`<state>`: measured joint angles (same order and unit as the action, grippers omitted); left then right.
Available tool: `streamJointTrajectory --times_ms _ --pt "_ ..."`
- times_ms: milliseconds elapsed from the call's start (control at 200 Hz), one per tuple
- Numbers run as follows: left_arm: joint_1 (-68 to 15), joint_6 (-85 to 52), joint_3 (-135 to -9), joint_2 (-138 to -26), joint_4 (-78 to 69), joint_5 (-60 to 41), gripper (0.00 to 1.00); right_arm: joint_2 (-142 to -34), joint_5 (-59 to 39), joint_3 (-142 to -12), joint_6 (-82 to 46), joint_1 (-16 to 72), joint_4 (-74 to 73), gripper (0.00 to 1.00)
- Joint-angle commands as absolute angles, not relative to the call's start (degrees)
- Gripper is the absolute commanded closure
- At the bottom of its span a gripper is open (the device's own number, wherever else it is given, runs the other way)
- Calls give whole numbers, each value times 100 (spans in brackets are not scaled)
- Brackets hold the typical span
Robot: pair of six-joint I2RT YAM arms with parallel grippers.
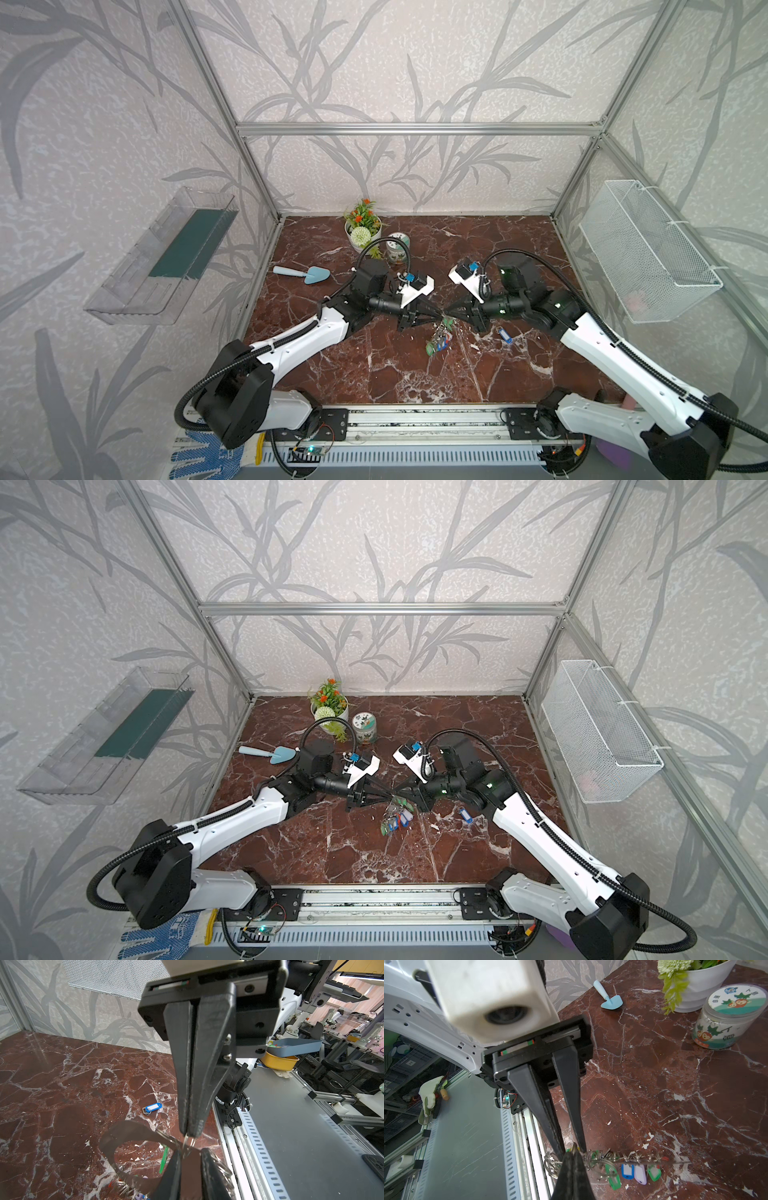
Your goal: Put the keys on the keyring
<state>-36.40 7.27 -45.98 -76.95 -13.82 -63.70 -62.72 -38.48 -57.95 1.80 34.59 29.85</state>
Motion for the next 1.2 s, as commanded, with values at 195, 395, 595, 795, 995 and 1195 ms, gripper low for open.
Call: streamJointTrajectory --times_ms 195,395,595,795,995,1195 --pt "-3721 705 -4853 -7702 -1495 -6576 83 -6258 -4156 -5862 246 3498 2742 100" --pt "-3743 694 -4895 -7733 -1466 -6558 88 -6266 -4184 -5862 268 3512 2767 100" --pt "-3784 821 -4919 -7751 -1294 -6521 93 -6282 -4192 -5870 290 3508 2796 100" --pt "-3840 366 -4788 -7785 -1927 -6722 100 -6243 -4166 -5850 369 3514 2847 100" --pt "-3834 -547 -4296 -7784 -3305 -6030 100 -6098 -3924 -5868 299 3480 2937 94" --pt "-3841 -1074 -4102 -7896 -4087 -6003 100 -5603 -4063 -5573 -235 3223 2521 70"
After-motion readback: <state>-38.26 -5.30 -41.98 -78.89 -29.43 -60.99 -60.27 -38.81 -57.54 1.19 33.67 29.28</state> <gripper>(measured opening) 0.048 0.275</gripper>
